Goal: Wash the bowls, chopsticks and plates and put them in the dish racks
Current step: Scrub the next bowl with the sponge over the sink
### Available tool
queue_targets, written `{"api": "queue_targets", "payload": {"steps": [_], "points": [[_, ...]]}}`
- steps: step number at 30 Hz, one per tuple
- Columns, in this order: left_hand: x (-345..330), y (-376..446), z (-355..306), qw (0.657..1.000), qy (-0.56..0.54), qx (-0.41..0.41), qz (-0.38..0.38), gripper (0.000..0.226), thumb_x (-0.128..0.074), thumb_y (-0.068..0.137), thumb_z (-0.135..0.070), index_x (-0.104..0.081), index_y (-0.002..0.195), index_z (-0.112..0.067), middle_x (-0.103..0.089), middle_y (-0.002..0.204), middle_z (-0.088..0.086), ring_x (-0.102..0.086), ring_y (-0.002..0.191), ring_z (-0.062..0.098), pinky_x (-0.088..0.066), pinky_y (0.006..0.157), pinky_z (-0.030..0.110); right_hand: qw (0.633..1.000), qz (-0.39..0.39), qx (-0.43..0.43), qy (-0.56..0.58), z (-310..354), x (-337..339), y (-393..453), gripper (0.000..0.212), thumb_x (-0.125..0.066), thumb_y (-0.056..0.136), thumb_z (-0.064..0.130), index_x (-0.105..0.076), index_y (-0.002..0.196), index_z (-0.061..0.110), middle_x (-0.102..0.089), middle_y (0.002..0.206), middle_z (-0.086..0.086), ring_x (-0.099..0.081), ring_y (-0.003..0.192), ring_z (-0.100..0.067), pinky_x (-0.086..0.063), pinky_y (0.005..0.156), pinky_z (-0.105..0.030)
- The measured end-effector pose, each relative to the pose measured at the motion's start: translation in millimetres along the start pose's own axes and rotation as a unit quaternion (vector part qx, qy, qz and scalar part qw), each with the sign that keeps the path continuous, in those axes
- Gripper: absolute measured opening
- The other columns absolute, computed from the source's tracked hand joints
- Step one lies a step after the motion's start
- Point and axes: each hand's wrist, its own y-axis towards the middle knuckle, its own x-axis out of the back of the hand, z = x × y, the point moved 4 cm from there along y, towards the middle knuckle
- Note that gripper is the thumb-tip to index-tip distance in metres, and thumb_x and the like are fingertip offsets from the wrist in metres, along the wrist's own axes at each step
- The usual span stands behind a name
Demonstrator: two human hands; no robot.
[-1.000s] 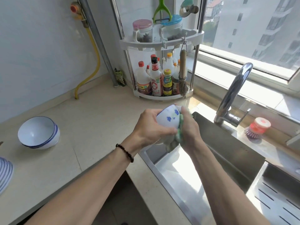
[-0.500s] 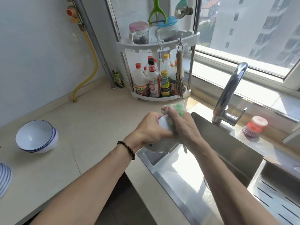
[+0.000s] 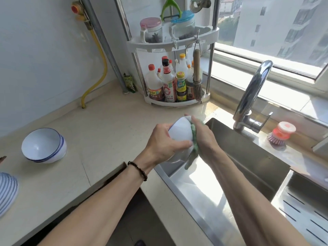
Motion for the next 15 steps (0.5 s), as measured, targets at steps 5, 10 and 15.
{"api": "queue_targets", "payload": {"steps": [5,10,15], "points": [[10.6,1.2,1.3,1.0,0.018,0.009,-0.022,0.016,-0.084,0.067,-0.01,-0.071,0.076,-0.011,-0.069,0.069,0.001,-0.065,0.06,0.019,-0.052,0.051,0.032,0.995,0.06,0.061,-0.05,-3.7,-18.4,-6.3,0.038,-0.046,0.1,0.055,-0.056,0.135,0.045,-0.057,0.141,-0.002,-0.059,0.125,-0.017,-0.048,0.106,-0.041],[35.4,-14.9,14.4,0.99,-0.089,0.056,-0.098,0.029,-0.089,0.067,-0.017,-0.075,0.091,-0.009,-0.076,0.089,0.009,-0.073,0.079,0.024,-0.061,0.064,0.037,0.992,0.098,0.04,-0.062,6.7,-36.2,0.9,0.04,-0.043,0.103,0.051,-0.064,0.131,0.033,-0.065,0.127,-0.003,-0.062,0.119,-0.022,-0.051,0.103,-0.044],[70.7,-39.8,20.4,0.988,-0.054,0.074,-0.123,0.021,-0.088,0.067,-0.015,-0.072,0.081,-0.011,-0.073,0.076,0.004,-0.068,0.068,0.017,-0.055,0.057,0.031,0.982,0.182,0.049,-0.035,-4.8,-81.2,-5.2,0.05,-0.044,0.094,0.058,-0.061,0.136,0.036,-0.055,0.145,0.004,-0.055,0.131,-0.017,-0.044,0.111,-0.044]]}}
